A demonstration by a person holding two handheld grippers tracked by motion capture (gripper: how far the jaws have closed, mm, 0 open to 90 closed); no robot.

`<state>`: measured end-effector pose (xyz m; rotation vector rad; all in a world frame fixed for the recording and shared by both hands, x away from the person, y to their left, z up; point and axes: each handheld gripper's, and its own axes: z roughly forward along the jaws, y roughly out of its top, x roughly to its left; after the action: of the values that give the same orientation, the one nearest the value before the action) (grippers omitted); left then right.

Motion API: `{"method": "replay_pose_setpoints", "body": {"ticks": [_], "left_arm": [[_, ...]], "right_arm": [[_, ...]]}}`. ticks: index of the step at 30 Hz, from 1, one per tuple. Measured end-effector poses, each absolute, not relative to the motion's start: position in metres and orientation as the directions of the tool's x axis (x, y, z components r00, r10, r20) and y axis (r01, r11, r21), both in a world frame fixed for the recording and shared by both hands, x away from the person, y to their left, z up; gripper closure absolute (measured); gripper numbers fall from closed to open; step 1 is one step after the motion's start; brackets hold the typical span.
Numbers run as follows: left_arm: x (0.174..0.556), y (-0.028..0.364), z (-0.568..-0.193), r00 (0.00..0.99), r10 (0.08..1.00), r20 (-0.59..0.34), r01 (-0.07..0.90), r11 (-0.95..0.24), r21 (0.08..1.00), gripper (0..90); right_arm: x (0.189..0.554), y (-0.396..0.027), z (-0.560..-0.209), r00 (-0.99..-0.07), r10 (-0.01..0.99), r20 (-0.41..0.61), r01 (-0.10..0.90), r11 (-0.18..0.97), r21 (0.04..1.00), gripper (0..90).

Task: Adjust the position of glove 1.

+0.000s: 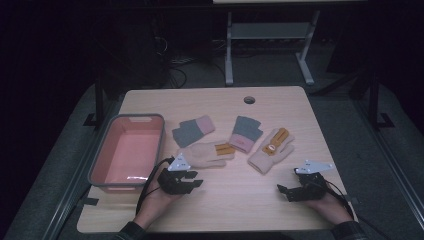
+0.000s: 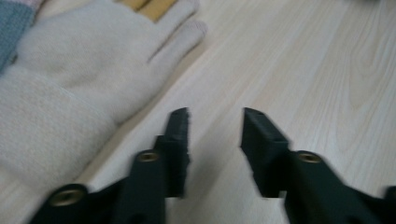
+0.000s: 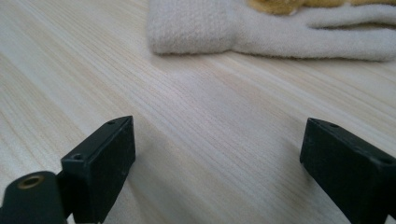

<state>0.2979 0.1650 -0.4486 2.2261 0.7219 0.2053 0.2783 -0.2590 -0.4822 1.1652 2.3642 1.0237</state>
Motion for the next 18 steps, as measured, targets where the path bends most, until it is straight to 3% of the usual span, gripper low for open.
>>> {"method": "replay_pose_setpoints", "body": {"ticks": [1,6,18], "left_arm": [[0.3,0.165,-0.448,0.824,0.562,-0.07,0.435,-0.548,0.714,74.2],[0.306,0.165,-0.445,0.81,0.58,-0.083,0.458,-0.538,0.707,88.2],[0.327,0.145,-0.442,0.773,0.633,-0.04,0.479,-0.542,0.691,89.4]], "right_arm": [[0.278,-0.259,-0.482,-0.62,0.784,0.033,0.56,0.413,0.718,10.1],[0.278,-0.259,-0.482,-0.62,0.784,0.033,0.56,0.413,0.718,10.1],[0.278,-0.259,-0.482,-0.62,0.784,0.033,0.561,0.413,0.718,10.1]]}}
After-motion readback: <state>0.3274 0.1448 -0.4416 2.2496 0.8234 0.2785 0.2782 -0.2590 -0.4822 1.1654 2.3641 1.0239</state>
